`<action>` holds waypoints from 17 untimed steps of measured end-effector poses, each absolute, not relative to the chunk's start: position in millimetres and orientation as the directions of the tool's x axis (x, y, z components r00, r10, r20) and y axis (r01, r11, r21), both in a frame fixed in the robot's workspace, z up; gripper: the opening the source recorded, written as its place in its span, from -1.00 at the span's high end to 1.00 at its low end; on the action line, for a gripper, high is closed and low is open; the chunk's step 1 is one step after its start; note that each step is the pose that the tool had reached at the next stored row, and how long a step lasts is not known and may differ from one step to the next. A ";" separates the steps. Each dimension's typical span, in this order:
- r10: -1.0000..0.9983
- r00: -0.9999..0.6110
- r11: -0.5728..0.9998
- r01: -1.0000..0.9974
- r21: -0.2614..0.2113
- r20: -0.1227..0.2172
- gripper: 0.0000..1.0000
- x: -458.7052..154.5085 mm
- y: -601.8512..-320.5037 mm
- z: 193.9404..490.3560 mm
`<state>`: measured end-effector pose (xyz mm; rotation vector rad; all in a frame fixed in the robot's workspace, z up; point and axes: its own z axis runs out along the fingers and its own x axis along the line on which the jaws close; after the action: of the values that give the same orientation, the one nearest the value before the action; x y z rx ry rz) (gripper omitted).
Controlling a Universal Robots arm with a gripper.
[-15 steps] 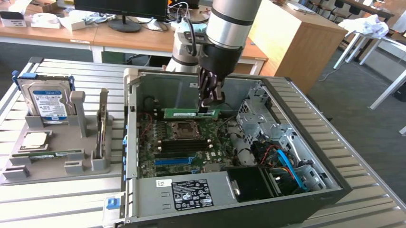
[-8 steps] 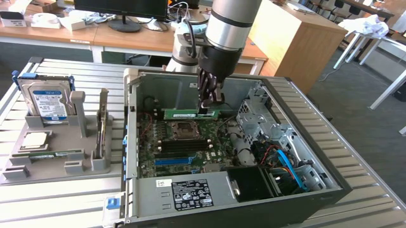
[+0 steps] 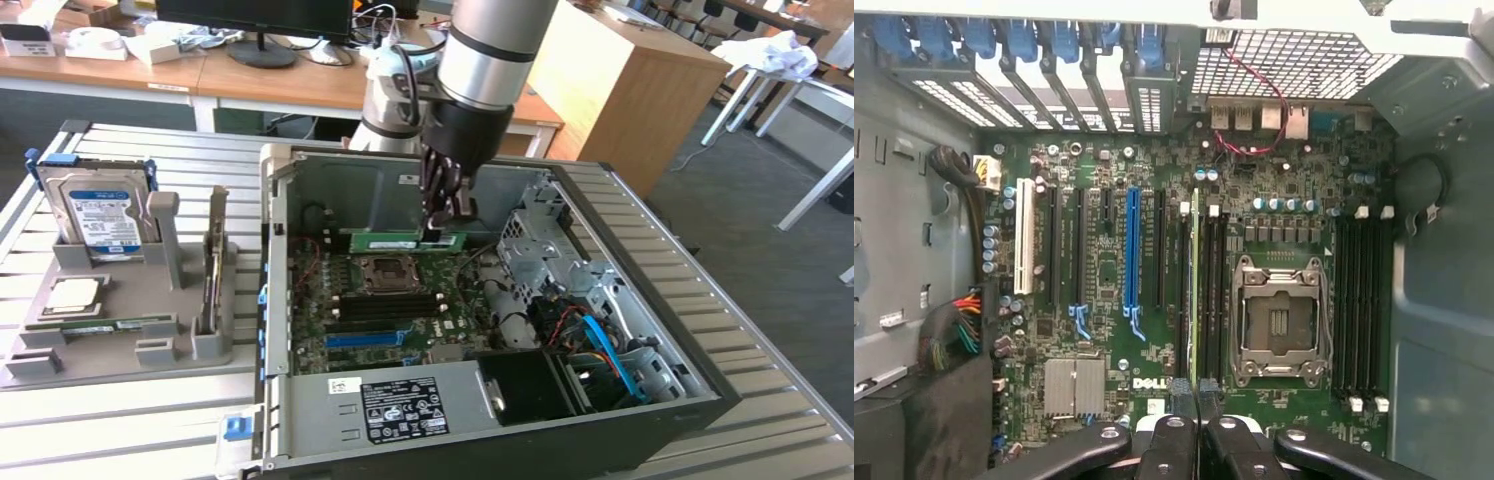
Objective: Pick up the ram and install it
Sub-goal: 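Pick up the ram and move it above insertion slot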
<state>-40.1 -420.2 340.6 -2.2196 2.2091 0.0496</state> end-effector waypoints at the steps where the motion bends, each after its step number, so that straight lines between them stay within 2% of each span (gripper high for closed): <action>1: -1.000 0.004 -0.005 -1.000 0.016 -0.029 0.76 -39.5 -420.2 340.3; 17: -1.000 0.004 -0.005 -1.000 0.016 -0.029 0.76 -39.1 -420.3 333.5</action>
<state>-39.1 -420.3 333.5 -2.2197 2.2093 0.0496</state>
